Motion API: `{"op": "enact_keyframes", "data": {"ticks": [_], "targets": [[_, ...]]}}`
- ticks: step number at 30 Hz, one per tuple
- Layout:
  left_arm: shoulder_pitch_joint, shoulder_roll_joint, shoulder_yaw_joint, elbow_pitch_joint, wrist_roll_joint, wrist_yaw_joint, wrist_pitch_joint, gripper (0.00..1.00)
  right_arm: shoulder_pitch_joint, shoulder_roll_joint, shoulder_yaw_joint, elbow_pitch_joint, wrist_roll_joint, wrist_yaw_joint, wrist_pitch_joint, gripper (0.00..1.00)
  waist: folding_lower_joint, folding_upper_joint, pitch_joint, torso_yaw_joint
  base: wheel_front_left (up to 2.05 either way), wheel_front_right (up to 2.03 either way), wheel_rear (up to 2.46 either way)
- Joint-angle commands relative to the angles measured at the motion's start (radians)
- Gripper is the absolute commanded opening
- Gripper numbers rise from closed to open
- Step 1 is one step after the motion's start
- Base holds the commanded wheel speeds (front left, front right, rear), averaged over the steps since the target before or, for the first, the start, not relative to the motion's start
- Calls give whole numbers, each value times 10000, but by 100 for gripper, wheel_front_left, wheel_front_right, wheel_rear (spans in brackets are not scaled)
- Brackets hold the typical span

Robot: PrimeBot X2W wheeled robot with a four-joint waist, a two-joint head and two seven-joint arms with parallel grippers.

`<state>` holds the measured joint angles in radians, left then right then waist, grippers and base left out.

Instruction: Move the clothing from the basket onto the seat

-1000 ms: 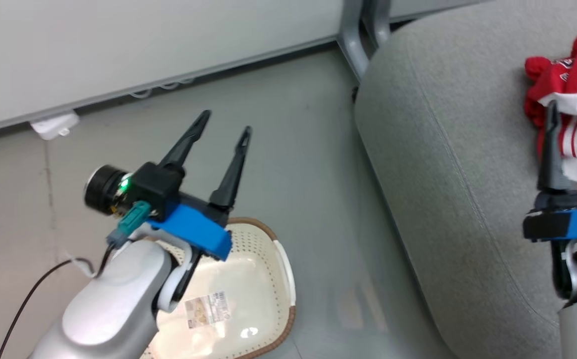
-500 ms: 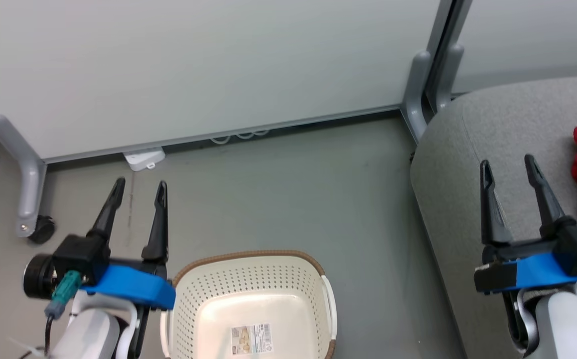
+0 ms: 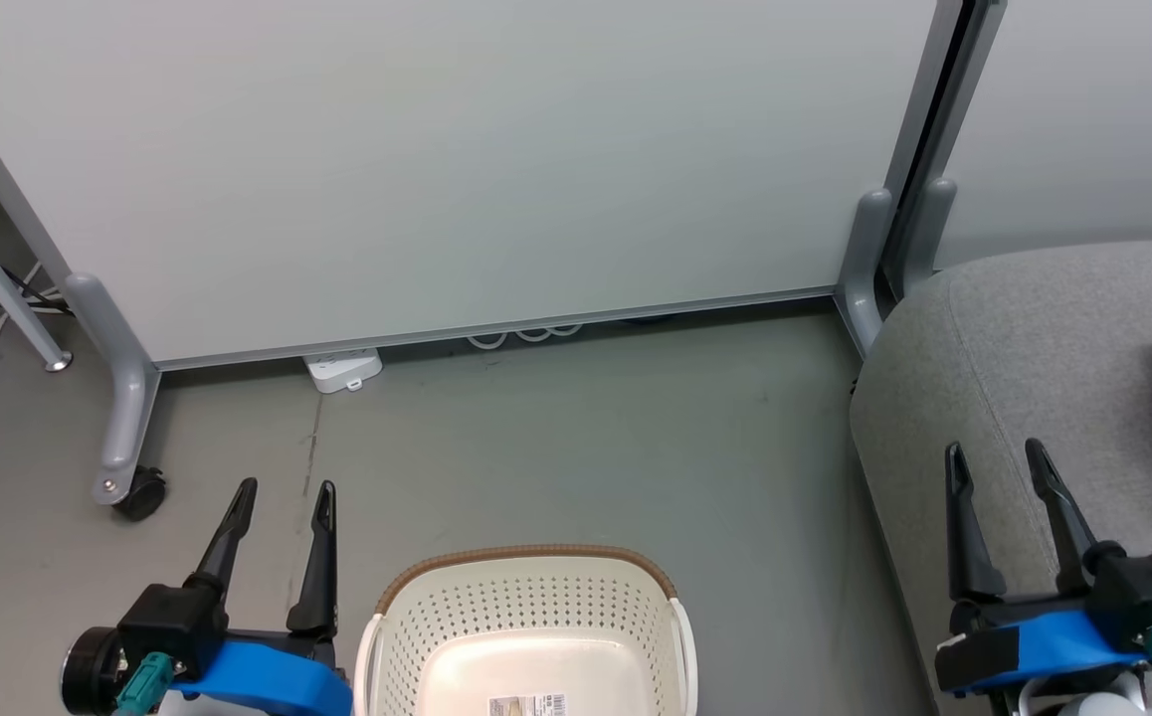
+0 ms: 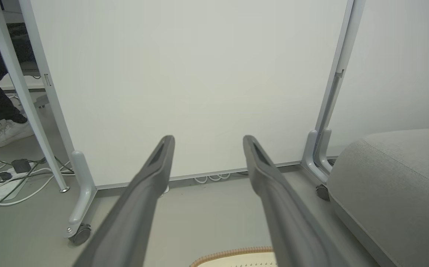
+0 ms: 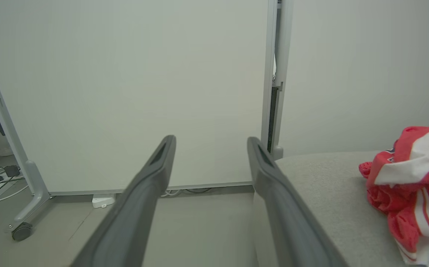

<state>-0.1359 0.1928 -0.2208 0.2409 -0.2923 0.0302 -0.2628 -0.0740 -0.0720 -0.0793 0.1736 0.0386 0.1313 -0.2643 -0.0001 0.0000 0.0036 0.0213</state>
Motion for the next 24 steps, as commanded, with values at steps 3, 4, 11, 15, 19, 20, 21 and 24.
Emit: {"op": "enact_keyframes", "data": {"ticks": [3,4,11,15,19,20,21,24], "targets": [[218,-200,281,85,253,-244,-29,100,306,107,-60,49,118,-10,-1,100,1,0,-76,83,0,0,0],[250,-278,369,102,319,-293,-29,100,357,122,-76,58,136,-10,-1,100,1,0,-91,95,0,0,0],[488,-654,866,240,730,-664,-29,100,558,197,-136,116,216,-10,-1,100,1,0,-166,112,0,0,0],[572,-800,1107,295,896,-852,-29,100,601,212,-127,148,213,-10,-1,100,1,0,-174,108,0,0,0],[572,-927,1281,356,1043,-993,-29,100,589,223,-109,180,225,-10,-1,100,1,0,-170,113,0,0,0],[572,-951,1324,363,1094,-1025,-29,100,576,225,-95,189,228,-10,-1,100,1,0,-170,117,0,0,0],[572,-970,1364,372,1120,-1043,-29,100,563,224,-90,200,222,-10,-1,100,1,0,-169,122,0,0,0],[591,-1028,1464,444,1221,-1105,-28,100,539,229,-57,217,224,-10,-1,100,1,0,-168,136,0,0,0]]}}
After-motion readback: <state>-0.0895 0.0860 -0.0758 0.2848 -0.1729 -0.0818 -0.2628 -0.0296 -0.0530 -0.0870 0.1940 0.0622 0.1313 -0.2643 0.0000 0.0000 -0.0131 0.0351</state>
